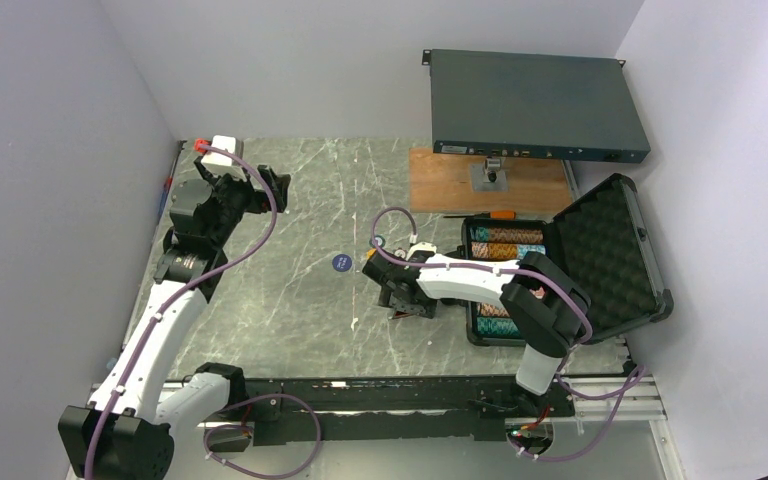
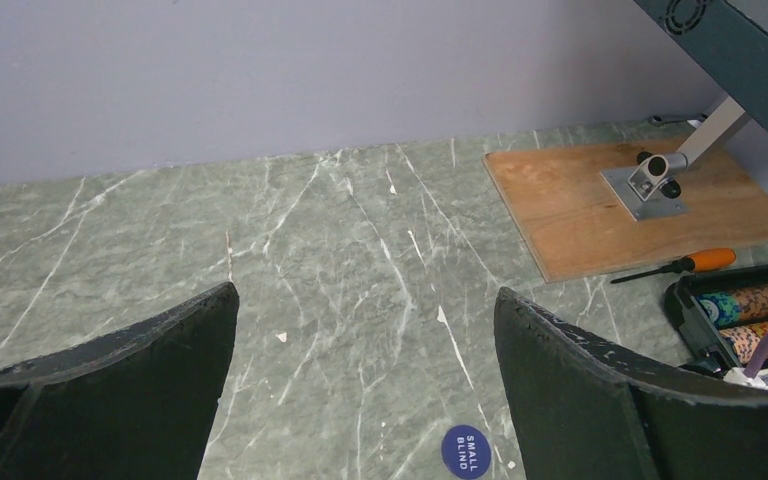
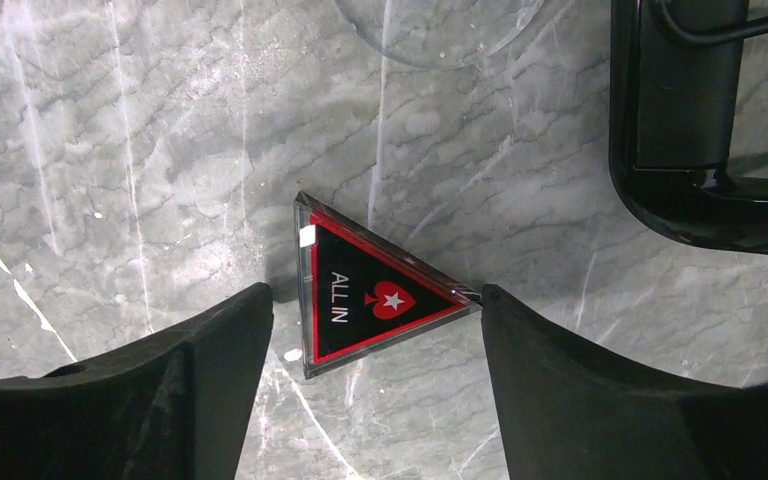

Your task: Pack up texas hold em set

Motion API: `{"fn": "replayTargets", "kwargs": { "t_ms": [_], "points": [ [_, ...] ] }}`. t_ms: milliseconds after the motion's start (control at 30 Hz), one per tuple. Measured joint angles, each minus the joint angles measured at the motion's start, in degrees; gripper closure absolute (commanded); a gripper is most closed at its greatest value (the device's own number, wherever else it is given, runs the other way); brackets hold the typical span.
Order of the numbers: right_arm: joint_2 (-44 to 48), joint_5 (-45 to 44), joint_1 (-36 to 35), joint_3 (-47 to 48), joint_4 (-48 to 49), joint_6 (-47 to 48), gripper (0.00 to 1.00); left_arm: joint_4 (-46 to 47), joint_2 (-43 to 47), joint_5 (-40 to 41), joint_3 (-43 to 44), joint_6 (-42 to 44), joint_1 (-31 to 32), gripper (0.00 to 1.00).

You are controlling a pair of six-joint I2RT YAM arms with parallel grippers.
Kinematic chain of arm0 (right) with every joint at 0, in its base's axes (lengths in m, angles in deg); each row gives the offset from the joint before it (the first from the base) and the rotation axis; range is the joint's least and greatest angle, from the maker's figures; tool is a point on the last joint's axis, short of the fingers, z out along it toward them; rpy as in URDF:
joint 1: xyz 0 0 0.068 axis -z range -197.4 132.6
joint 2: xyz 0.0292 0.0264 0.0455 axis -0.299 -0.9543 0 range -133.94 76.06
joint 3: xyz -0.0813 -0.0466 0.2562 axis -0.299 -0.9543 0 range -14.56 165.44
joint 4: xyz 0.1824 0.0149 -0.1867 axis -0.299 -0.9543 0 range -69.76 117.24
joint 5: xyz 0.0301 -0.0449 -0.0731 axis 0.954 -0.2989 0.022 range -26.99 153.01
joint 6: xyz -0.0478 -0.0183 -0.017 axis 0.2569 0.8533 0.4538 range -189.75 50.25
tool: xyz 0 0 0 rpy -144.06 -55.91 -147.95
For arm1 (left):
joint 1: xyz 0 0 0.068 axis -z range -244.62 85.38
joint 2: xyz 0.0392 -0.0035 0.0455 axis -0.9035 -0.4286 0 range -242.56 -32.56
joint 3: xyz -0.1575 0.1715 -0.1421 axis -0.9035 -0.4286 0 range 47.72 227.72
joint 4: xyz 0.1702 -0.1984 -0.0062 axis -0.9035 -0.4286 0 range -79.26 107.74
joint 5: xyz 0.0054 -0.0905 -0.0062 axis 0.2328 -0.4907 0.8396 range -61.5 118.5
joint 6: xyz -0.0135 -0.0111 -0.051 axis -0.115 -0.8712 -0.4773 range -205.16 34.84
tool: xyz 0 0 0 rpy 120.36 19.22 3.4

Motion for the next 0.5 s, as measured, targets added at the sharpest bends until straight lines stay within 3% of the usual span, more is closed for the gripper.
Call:
{"fn": "replayTargets", "kwargs": {
  "t_ms": [500],
  "points": [
    [-0.07,-0.90,-0.02,0.02,1.11,2.45,0.55,0.02,-0.07,-0.22,0.00,0.00,0.00,0.01]
  ]
}}
